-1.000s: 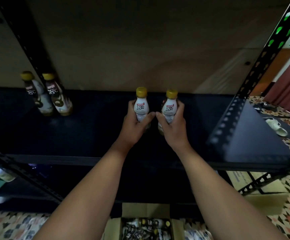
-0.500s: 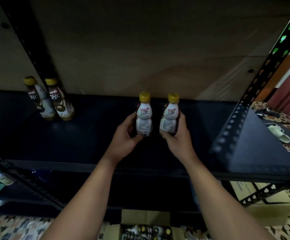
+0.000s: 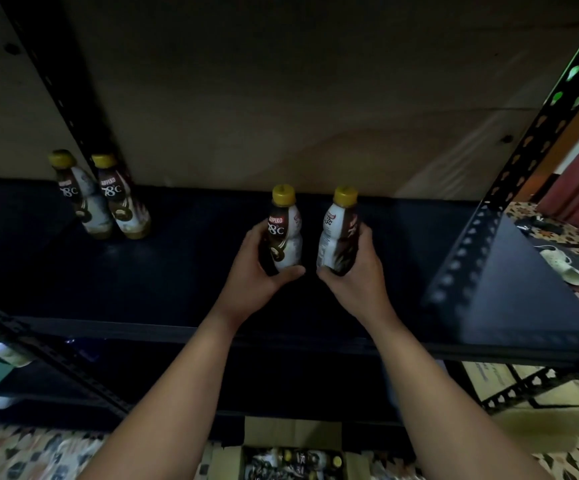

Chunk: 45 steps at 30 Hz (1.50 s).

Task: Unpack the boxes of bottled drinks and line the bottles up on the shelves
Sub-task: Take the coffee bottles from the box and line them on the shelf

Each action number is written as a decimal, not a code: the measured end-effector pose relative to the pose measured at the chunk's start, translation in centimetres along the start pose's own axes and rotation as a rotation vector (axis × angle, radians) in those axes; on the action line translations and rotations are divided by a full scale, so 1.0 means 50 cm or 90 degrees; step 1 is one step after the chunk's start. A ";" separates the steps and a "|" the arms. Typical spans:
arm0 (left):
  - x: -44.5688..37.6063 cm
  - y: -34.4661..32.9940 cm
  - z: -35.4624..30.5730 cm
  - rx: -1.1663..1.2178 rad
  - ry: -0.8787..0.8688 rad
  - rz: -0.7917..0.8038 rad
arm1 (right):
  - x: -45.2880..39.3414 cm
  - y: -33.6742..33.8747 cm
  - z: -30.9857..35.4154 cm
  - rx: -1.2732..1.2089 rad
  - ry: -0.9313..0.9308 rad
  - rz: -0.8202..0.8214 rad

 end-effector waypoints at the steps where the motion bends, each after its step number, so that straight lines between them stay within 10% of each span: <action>1: 0.002 0.001 0.001 0.018 -0.003 0.010 | 0.002 0.000 0.001 -0.007 -0.003 0.012; 18: -0.001 0.008 -0.002 -0.175 -0.053 -0.162 | -0.002 -0.032 0.022 0.139 0.043 -0.015; 33: -0.054 0.278 0.076 -0.336 0.051 -0.250 | -0.095 -0.333 0.135 0.180 0.072 0.032; 45: -0.042 0.337 0.095 -0.243 0.078 -0.308 | -0.107 -0.433 0.173 0.173 0.055 0.024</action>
Point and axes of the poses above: each hand's wrist, its own x-axis away from the middle knuckle, its own y-axis out of the back of the hand, z = x × y, the point moved 5 cm from there along -x, towards the middle knuckle, and after that the axes turned 2 degrees about x, right-handed, at the moved point
